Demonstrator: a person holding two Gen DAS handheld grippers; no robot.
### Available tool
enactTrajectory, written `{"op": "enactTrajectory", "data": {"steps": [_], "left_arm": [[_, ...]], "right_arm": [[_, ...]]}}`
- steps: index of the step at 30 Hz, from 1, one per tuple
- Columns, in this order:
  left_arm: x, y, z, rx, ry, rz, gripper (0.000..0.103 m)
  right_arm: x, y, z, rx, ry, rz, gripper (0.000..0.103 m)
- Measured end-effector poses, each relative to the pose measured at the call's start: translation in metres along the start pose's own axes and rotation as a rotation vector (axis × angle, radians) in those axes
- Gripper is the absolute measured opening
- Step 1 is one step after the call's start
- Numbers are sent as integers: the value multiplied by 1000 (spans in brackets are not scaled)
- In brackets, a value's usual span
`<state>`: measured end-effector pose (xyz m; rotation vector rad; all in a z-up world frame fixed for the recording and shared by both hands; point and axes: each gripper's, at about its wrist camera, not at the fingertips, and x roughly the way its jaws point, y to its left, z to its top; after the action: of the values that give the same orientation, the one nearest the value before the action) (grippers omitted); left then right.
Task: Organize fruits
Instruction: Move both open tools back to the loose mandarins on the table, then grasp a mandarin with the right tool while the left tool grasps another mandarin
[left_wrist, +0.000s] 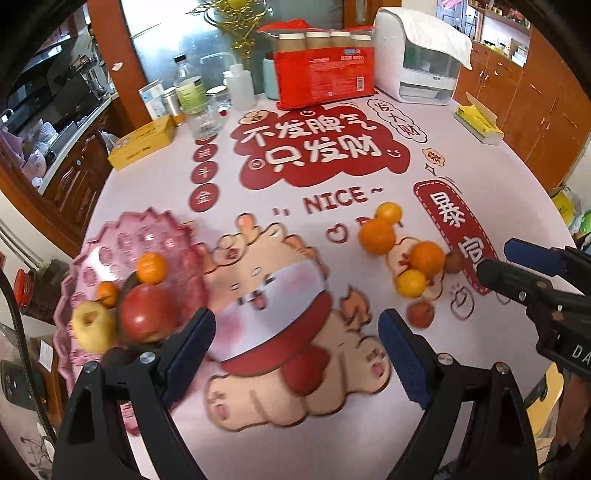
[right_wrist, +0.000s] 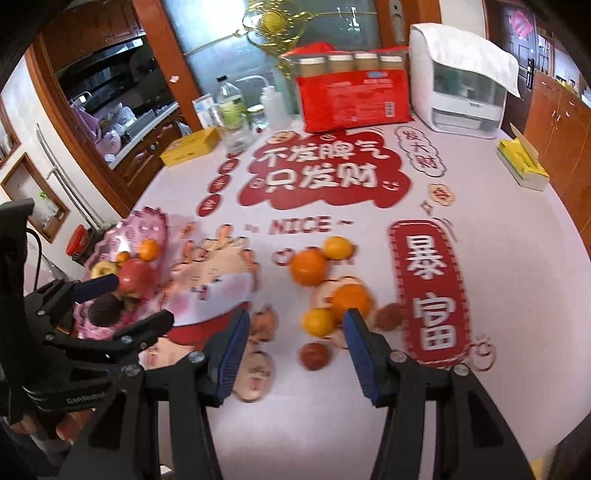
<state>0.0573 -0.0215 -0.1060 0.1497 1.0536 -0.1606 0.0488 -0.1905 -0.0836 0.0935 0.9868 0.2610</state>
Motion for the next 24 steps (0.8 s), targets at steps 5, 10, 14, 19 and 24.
{"op": "enactTrajectory", "data": {"steps": [5, 10, 14, 19, 24], "left_arm": [[35, -27, 17, -23, 6, 5, 89], [68, -38, 33, -45, 20, -1, 89], [88, -42, 44, -60, 41, -2, 89], [105, -47, 53, -60, 57, -2, 89], [110, -53, 57, -47, 55, -7, 89]], "right_arm": [[24, -31, 1, -100, 33, -37, 54], [59, -46, 4, -183, 89, -4, 54], [88, -48, 8, -211, 134, 39, 53], [112, -41, 11, -261, 171, 83, 53], [125, -44, 14, -263, 191, 134, 52]]}}
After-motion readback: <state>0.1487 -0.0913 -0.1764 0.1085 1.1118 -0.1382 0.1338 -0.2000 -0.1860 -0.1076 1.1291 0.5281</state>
